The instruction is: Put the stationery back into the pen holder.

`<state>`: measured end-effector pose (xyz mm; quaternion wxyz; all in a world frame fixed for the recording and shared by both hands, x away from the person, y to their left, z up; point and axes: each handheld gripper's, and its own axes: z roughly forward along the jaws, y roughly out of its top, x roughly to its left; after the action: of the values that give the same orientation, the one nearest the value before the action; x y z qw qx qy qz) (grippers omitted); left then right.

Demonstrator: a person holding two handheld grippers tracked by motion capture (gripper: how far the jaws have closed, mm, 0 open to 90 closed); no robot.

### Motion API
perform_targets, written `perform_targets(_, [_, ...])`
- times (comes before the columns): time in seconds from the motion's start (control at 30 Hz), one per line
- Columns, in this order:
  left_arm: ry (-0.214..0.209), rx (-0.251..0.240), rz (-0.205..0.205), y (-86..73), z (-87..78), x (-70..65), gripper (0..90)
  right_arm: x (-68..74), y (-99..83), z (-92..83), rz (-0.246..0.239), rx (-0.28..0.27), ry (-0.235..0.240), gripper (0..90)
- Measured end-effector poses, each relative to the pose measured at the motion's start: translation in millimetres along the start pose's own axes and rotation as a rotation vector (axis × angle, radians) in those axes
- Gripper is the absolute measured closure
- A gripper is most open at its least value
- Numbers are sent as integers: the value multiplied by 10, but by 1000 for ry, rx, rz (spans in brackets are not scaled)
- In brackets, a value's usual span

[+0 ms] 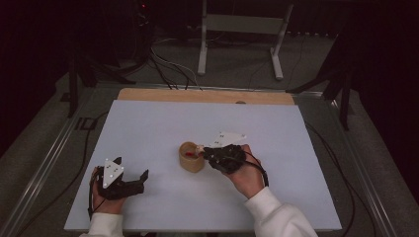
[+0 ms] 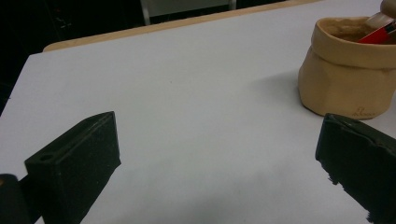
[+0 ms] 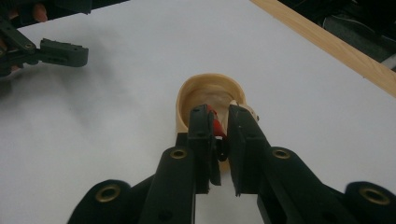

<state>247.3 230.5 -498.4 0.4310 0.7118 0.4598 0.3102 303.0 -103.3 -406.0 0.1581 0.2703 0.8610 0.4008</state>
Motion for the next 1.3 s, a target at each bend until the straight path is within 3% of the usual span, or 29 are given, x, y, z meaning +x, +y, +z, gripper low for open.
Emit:
perform_targets(0.5, [0,3,0,-1,9,0,3,-5,76,112,-5,12,-4,808])
perform_targets(1.03, [-4,5,0,-3,20,-3,3,-5,37,234,8,33,15,782])
perform_targets(1.07, [-4,3,-2,-4,17,1,3,-13,26,238,19,23,21,692])
perform_targets(1.1, [-4,3,-2,-3,16,4,3,-30,9,230,42,-5,23,538])
perform_targets(1.13, [-4,1,-3,-3,16,4,3,-38,4,221,54,-18,15,456])
perform_targets(1.3, [-4,2,-2,-1,18,0,3,-92,-11,165,101,-54,-15,265])
